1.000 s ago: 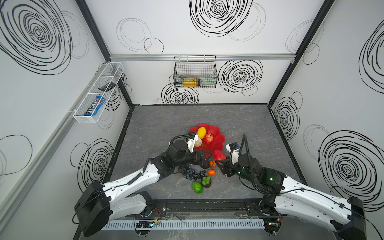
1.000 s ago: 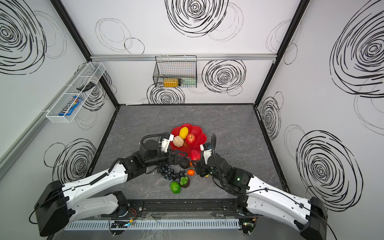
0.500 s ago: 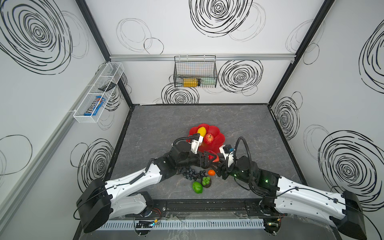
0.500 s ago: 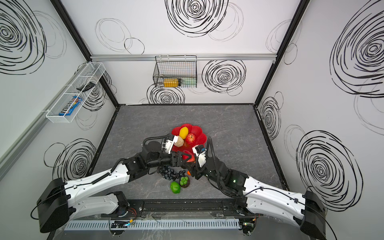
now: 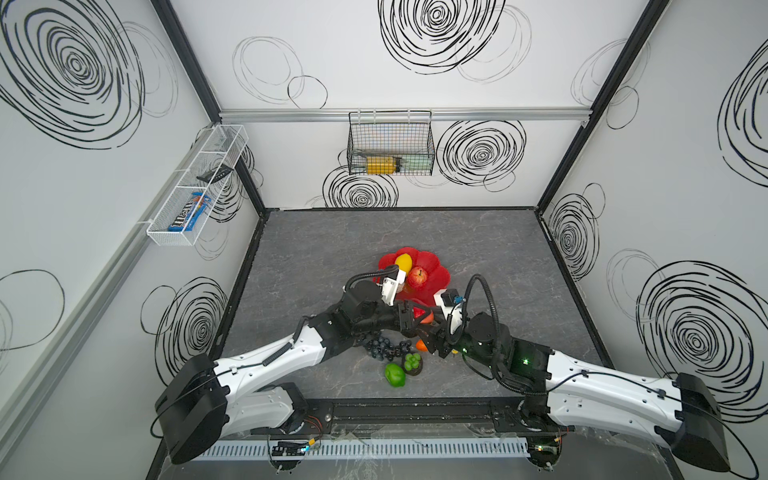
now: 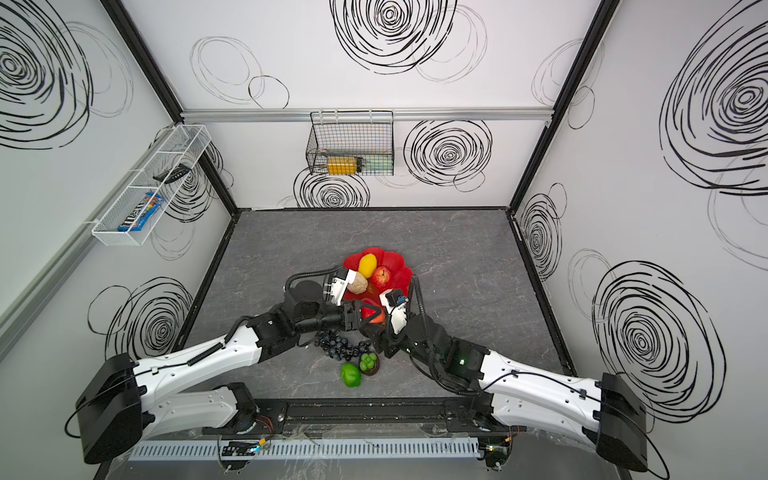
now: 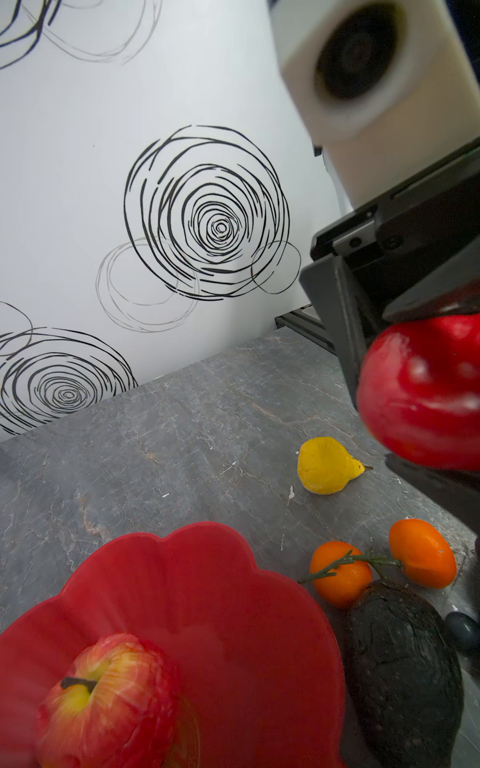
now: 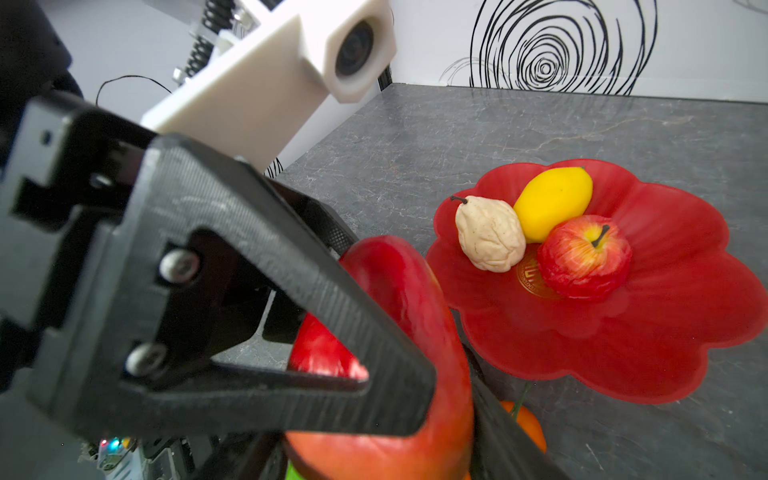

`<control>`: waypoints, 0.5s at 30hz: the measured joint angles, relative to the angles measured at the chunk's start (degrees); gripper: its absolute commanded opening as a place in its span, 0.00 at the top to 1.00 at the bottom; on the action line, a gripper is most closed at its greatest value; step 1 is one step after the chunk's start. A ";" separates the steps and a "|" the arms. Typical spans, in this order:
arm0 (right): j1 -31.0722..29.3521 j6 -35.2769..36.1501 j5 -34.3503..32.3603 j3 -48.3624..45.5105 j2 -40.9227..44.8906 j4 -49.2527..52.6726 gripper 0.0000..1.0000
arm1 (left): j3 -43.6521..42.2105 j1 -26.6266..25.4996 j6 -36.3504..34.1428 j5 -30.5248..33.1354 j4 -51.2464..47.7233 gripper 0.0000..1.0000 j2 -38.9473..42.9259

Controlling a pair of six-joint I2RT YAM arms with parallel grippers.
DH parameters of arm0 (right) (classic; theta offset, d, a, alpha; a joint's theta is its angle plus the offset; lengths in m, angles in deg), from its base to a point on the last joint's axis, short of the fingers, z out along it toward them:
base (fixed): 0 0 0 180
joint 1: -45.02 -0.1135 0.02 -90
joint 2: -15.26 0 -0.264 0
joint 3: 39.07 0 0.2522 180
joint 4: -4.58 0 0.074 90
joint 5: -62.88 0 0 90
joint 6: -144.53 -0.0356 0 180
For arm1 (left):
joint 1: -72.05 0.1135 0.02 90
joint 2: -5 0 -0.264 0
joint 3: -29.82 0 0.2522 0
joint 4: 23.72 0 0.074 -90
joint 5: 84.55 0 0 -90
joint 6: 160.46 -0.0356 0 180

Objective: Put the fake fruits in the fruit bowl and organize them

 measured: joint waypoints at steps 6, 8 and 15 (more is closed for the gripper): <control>0.02 -0.20 -1.62 -0.02 2.16 0.13 0.06 | -1.55 2.49 1.49 -0.02 1.88 0.54 0.66; 0.11 -0.39 -1.75 -0.09 4.31 0.13 0.06 | -3.02 4.04 2.38 0.13 2.84 0.54 1.62; 5.64 -2.56 5.84 -2.49 10.25 -2.05 0.24 | -9.20 8.37 8.87 1.01 8.61 0.53 5.44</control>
